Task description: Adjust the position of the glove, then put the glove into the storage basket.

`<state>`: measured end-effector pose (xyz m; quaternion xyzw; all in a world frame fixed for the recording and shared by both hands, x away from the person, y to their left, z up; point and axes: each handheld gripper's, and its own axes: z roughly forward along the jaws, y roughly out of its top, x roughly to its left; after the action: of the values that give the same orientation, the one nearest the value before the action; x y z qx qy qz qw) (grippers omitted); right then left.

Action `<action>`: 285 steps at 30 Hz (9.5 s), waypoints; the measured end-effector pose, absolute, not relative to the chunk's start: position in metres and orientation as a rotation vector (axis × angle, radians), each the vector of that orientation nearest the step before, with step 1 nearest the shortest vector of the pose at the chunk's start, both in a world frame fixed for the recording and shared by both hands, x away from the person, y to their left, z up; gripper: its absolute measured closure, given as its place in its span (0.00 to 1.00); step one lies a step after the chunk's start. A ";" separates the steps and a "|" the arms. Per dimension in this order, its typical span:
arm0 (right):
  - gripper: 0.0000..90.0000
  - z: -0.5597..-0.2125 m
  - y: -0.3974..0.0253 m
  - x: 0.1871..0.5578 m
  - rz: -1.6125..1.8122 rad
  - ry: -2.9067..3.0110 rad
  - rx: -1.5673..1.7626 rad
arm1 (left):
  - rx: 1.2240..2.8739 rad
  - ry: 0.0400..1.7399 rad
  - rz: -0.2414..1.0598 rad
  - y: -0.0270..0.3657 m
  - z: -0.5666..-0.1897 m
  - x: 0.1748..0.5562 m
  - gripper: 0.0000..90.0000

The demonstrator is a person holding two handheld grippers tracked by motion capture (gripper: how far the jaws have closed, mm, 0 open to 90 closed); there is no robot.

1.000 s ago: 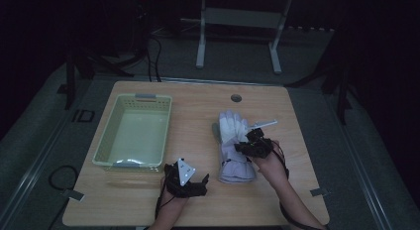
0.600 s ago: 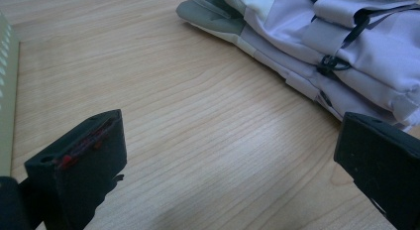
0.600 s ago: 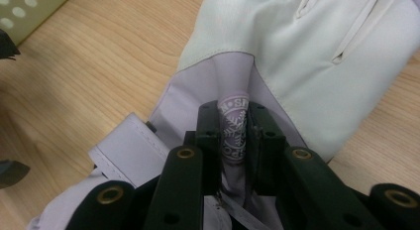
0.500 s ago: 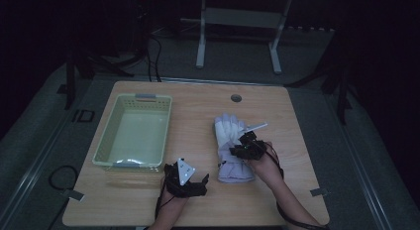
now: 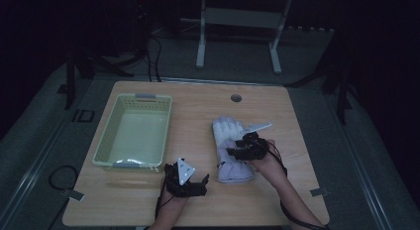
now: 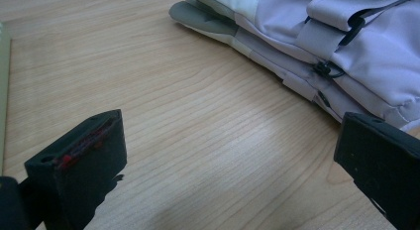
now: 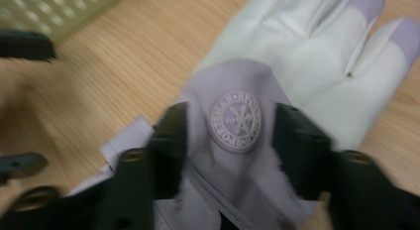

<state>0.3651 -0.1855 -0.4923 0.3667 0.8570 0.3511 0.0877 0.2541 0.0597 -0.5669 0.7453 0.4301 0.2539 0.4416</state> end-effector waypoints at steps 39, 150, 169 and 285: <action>0.15 -0.494 -0.256 0.339 1.187 2.363 0.968 | 1.892 0.977 0.546 0.046 -0.544 0.260 0.00; 0.91 -0.426 -0.129 0.373 1.172 2.339 0.986 | 2.132 0.991 0.233 0.080 -0.429 0.319 0.81; 0.91 -0.417 -0.016 0.387 1.220 2.371 0.961 | 2.189 1.086 0.286 0.186 -0.412 0.325 0.81; 0.16 -0.516 -0.085 0.379 1.137 2.566 0.914 | 2.016 0.764 0.180 0.109 -0.496 0.284 0.00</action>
<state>0.3794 -0.0851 -0.5156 0.3083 0.8654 0.3834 0.0950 0.2836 0.1092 -0.4955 0.8227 0.3116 0.0733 0.4698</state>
